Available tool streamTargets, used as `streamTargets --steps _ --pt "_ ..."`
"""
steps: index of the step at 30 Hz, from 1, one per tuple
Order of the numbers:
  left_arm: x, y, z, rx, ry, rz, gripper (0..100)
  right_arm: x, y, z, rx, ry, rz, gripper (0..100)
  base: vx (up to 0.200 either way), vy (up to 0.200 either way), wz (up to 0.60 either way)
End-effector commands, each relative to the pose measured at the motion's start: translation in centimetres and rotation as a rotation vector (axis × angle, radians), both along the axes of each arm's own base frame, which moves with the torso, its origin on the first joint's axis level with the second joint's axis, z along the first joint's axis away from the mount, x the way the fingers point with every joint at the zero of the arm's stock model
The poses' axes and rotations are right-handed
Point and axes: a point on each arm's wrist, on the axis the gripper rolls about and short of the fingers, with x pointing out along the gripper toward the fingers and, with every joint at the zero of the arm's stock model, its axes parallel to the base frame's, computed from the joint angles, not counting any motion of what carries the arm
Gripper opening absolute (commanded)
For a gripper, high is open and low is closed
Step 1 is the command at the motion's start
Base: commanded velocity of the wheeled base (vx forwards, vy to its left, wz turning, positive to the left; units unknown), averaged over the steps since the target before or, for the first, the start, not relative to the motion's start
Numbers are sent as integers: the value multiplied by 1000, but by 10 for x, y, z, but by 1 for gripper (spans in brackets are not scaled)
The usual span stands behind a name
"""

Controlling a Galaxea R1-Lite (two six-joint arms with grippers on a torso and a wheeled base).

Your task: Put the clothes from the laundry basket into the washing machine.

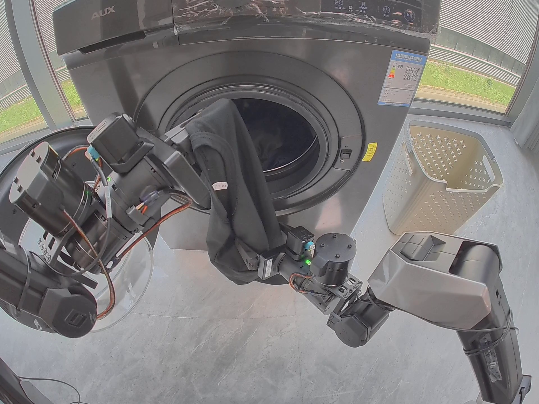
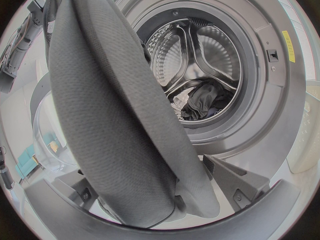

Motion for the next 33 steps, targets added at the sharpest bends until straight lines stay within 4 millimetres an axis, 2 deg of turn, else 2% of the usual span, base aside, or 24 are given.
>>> streamTargets --steps 1,8,13,17,24,33 --pt "-3 1 4 -7 -11 -2 0 5 1 -6 3 -1 -8 0 0 0 0" --pt "-1 4 3 -3 -1 16 0 7 -12 4 8 -7 -33 0 0 0 0" --pt "9 19 -3 14 35 83 0 4 -41 42 39 -40 -78 0 0 0 0" --pt "16 30 -20 61 99 115 0 -3 -55 70 71 -73 -99 0 0 0 0" --pt "16 30 -58 149 228 76 0 -14 -56 104 129 -130 -93 0 0 0 0" --pt "17 28 -70 176 261 73 0 -18 -58 119 166 -155 -105 0 0 0 0"
